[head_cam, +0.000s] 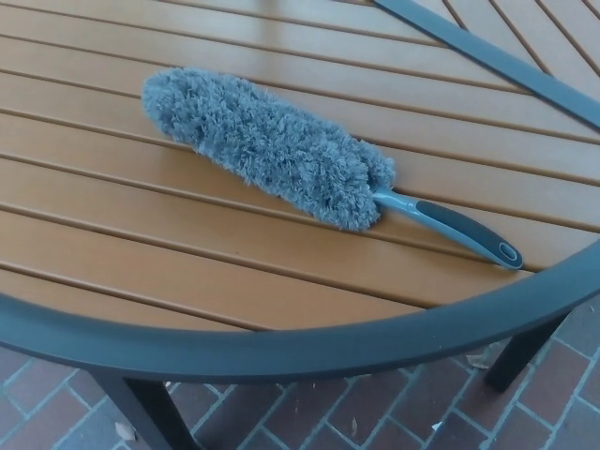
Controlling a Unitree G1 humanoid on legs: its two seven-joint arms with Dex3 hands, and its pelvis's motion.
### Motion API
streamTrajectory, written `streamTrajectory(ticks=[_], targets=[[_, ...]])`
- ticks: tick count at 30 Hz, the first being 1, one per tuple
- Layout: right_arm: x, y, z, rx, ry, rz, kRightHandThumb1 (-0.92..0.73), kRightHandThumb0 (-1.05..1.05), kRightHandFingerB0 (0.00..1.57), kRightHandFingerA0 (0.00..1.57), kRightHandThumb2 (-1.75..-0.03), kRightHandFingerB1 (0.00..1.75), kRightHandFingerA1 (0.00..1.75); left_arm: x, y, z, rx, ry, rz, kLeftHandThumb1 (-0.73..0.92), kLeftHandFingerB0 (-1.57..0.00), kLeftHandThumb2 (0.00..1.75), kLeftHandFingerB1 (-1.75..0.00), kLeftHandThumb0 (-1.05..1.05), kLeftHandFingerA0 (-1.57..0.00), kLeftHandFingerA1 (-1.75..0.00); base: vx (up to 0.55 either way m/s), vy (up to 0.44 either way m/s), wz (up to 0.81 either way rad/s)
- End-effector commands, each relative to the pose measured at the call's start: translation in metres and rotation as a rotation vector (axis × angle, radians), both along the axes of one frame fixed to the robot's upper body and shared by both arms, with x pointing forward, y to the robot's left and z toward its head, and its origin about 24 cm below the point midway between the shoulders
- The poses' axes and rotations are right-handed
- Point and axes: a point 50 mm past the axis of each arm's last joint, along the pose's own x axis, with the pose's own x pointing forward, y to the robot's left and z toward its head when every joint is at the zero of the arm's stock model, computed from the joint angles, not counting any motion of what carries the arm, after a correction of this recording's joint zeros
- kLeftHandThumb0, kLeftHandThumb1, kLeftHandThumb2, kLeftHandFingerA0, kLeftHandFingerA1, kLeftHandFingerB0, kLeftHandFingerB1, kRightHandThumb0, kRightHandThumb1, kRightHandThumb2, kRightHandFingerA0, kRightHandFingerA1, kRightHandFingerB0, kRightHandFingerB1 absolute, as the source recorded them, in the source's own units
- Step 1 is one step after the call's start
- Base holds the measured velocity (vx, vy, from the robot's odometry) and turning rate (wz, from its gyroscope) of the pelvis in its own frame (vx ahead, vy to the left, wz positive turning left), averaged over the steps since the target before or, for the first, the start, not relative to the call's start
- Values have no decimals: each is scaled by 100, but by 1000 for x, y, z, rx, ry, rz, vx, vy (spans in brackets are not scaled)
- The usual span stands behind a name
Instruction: The robot walks towards a desk kept outside and uses its right hand to up pick up the grey duster kept on it and uses it to clean the table by swiping it twice
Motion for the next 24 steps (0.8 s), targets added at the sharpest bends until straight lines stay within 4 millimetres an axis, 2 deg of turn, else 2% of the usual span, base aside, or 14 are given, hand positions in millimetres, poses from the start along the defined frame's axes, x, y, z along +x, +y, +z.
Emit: streamTrajectory(ticks=[1, 2, 3, 6, 9, 10, 11, 12, 13, 16, 18, 19, 20, 24], targets=[[-157, -130, -43, 348, -208, -613, -53, -85, 0, 0, -92, 30, 41, -3, 9, 9, 52, -41, 11, 42, -19, 79, -40, -74, -23, -45, 0, 0, 0], [-162, -134, -54, 366, -198, -650, -54, -83, 0, 0, -93, 32, 44, -4, 10, 9, 48, -44, 14, 42, -19, 79, -40, -72, -23, -46, 0, 0, 0], [-169, -139, -69, 384, -186, -702, -54, -83, 0, 0, -94, 31, 45, -4, 10, 9, 48, -41, 18, 53, -24, 57, -30, -70, -27, -36, 0, 0, 0], [-175, -145, -89, 455, -188, -777, -54, -86, 0, 0, -91, 30, 40, -6, 11, 9, 60, -22, 10, 53, -23, 58, -30, -71, -26, -37, 0, 0, 0], [-176, -147, -94, 484, -193, -797, -54, -86, 0, 0, -91, 30, 40, -6, 11, 9, 63, -18, 6, 53, -23, 58, -30, -71, -26, -37, 0, 0, 0], [-172, -147, -114, 487, -171, -853, -54, -85, 0, 0, -94, 31, 44, -9, 11, 8, 57, -11, 19, 52, -25, 57, -30, -73, -22, -36, 0, 0, 0], [-171, -146, -122, 501, -167, -874, -66, -77, 0, 0, -65, 28, 14, -9, 11, 8, 54, -6, 21, 52, -24, 58, -30, -73, -18, -36, 0, 0, 0], [-171, -146, -127, 511, -167, -886, -66, -77, 0, 0, -65, 28, 14, -10, 11, 8, 53, -3, 22, 52, -24, 58, -30, -73, -18, -36, 0, 0, 0], [-170, -143, -136, 535, -168, -912, -54, -82, 0, 0, -92, 28, 43, -10, 11, 8, 56, 1, 25, 43, -19, 78, -40, -74, -14, -45, 0, 0, 0], [-169, -138, -148, 563, -173, -948, -54, -82, 0, 0, -92, 28, 43, -12, 12, 8, 60, 5, 29, 43, -19, 78, -40, -74, -14, -45, 0, 0, 0], [-170, -129, -174, 610, -167, -1031, -55, -86, 0, 0, -91, 28, 45, -14, 12, 6, 53, 21, 60, 43, -21, 79, -41, -72, -9, -46, 0, 0, 0], [-172, -125, -183, 618, -153, -1049, -71, -79, 0, 0, -65, 12, 48, -16, 12, 6, 45, 19, 66, 43, -18, 77, -41, -69, -6, -44, 0, 0, 0], [-175, -122, -189, 639, -146, -1066, -58, -95, 0, 0, -90, 18, 43, -17, 12, 6, 39, 15, 77, 42, -20, 76, -41, -68, -9, -45, 0, 0, 0], [-182, -114, -205, 698, -114, -1102, -58, -94, 0, 0, -91, 20, 39, -21, 12, 5, 25, 11, 95, 42, -17, 75, -40, -65, -12, -46, 0, 0, 0]])
